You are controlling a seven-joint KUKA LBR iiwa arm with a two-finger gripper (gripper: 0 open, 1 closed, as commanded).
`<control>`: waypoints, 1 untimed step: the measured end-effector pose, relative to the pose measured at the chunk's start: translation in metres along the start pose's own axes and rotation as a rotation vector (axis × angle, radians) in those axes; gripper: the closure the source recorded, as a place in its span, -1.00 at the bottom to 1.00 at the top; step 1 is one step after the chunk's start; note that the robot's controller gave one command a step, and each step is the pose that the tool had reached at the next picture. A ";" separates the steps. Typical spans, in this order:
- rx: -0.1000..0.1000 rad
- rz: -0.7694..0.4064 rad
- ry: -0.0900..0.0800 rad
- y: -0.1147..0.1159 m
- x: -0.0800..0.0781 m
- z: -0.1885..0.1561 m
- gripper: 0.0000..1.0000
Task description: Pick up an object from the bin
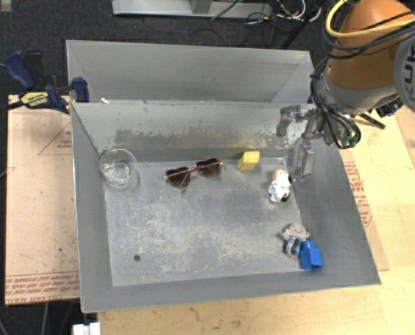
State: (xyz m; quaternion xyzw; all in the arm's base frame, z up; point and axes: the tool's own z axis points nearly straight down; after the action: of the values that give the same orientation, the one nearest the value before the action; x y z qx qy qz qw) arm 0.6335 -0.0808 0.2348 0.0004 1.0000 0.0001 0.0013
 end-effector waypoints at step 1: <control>0.000 -0.174 -0.002 -0.017 0.006 0.050 -1.00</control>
Offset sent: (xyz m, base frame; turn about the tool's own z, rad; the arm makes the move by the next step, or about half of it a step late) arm -0.0128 -0.0658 -0.0748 -0.6243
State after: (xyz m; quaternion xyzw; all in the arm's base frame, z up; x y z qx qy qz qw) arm 0.6276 -0.0974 0.1853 -0.0866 0.9962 0.0000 0.0023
